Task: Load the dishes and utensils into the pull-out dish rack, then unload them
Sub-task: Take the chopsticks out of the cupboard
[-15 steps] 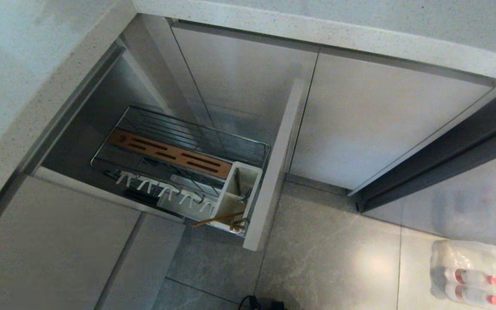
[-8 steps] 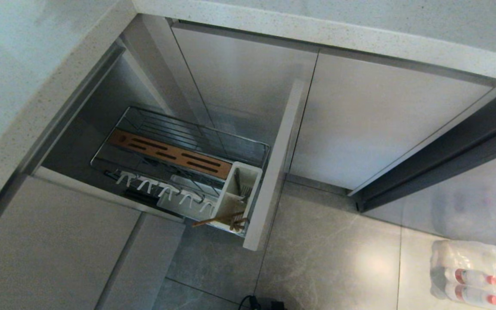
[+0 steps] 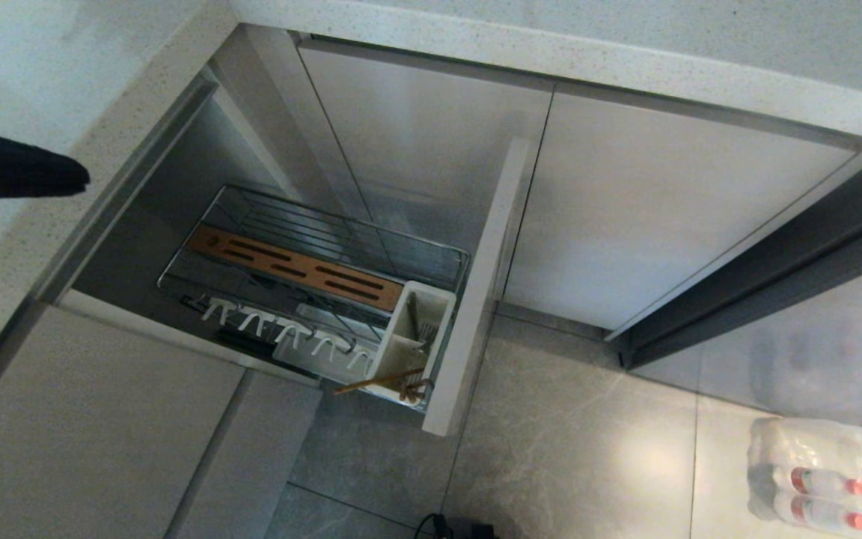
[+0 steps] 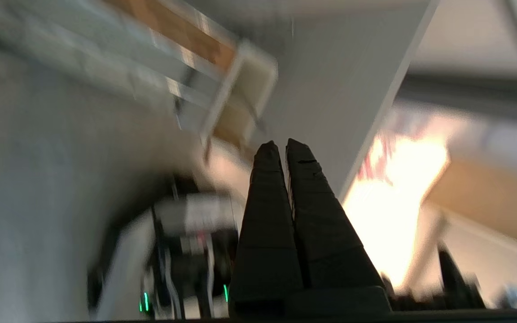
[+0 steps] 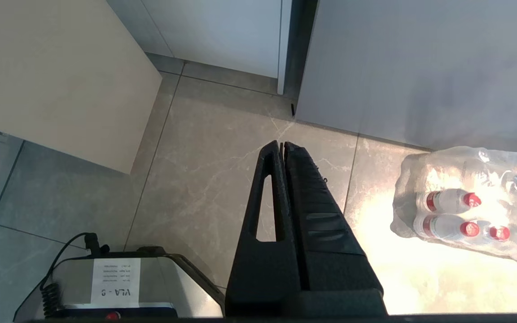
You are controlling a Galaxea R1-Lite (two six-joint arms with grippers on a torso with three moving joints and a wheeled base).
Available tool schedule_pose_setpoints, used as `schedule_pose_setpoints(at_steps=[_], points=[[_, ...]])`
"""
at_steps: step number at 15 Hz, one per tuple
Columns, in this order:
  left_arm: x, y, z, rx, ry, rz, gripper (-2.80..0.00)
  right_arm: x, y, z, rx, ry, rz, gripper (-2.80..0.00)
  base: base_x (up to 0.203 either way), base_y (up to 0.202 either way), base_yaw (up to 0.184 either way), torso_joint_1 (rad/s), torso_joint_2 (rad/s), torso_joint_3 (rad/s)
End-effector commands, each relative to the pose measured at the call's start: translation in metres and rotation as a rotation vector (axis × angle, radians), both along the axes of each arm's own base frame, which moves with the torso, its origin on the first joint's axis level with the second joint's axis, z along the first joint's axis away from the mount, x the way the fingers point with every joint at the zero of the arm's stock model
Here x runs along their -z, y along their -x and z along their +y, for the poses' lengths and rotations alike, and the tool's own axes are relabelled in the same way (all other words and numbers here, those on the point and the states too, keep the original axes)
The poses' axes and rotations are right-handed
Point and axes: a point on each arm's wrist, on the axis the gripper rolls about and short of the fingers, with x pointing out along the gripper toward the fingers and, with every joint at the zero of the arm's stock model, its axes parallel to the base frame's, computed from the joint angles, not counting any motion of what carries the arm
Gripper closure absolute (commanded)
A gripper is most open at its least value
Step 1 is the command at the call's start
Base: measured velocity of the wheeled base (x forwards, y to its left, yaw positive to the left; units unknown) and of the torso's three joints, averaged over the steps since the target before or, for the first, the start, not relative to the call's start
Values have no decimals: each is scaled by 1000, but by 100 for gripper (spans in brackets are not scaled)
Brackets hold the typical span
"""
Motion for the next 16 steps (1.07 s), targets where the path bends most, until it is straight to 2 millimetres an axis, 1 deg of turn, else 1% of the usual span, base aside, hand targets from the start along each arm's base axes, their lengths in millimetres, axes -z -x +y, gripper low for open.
schedule_pose_setpoints(at_steps=[1, 6, 11, 13, 16], points=[[11, -26, -8, 30, -11, 114, 0, 0, 0, 0, 0, 0, 1, 0, 0, 0, 0, 0, 0, 0], [49, -76, -25, 157, 3, 434, 0, 0, 0, 0, 0, 0, 1, 0, 0, 0, 0, 0, 0, 0], [83, -112, -44, 202, -35, 624, 0, 0, 0, 0, 0, 0, 1, 0, 0, 0, 0, 0, 0, 0], [96, -122, -49, 223, -88, 653, 0, 0, 0, 0, 0, 0, 1, 0, 0, 0, 0, 0, 0, 0], [100, -122, -54, 238, -104, 660, 0, 0, 0, 0, 0, 0, 1, 0, 0, 0, 0, 0, 0, 0]])
